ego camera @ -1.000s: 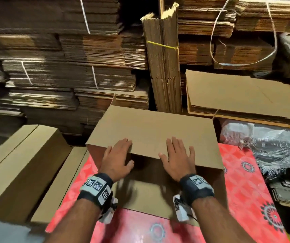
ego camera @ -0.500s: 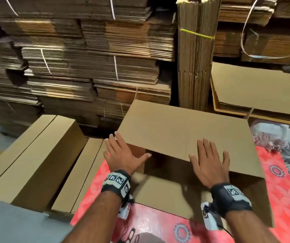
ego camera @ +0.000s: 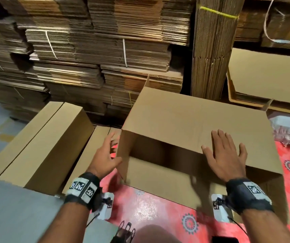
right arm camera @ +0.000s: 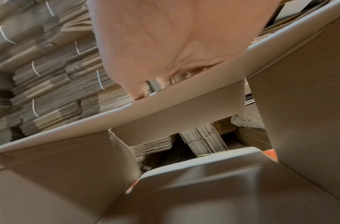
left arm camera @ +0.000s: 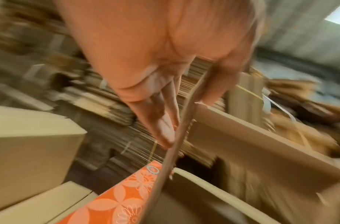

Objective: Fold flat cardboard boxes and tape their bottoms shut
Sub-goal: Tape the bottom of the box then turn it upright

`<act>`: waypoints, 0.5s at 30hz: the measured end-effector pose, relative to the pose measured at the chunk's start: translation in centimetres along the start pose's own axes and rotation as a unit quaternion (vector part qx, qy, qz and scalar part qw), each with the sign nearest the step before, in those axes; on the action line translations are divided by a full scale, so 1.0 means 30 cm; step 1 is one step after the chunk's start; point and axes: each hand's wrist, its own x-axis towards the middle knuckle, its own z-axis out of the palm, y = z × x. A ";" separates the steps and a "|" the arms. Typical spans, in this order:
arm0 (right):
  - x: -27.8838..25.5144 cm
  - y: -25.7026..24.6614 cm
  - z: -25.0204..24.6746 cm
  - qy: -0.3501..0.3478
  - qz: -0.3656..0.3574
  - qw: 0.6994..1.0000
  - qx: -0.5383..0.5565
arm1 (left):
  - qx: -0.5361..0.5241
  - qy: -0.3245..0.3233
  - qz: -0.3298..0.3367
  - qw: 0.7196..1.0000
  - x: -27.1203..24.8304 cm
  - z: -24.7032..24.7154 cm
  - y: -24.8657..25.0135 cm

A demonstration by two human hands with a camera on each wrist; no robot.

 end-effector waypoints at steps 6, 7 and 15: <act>-0.008 -0.164 0.017 0.070 0.015 0.997 0.026 | -0.215 0.070 -0.118 0.967 -0.051 -0.139 -0.045; -0.007 -0.200 0.025 0.058 0.013 0.998 0.023 | -0.245 0.076 -0.132 0.957 -0.057 -0.158 -0.068; -0.026 -0.424 0.361 -0.193 -0.051 0.980 -0.022 | -0.266 0.187 -0.353 0.878 -0.079 -0.176 -0.462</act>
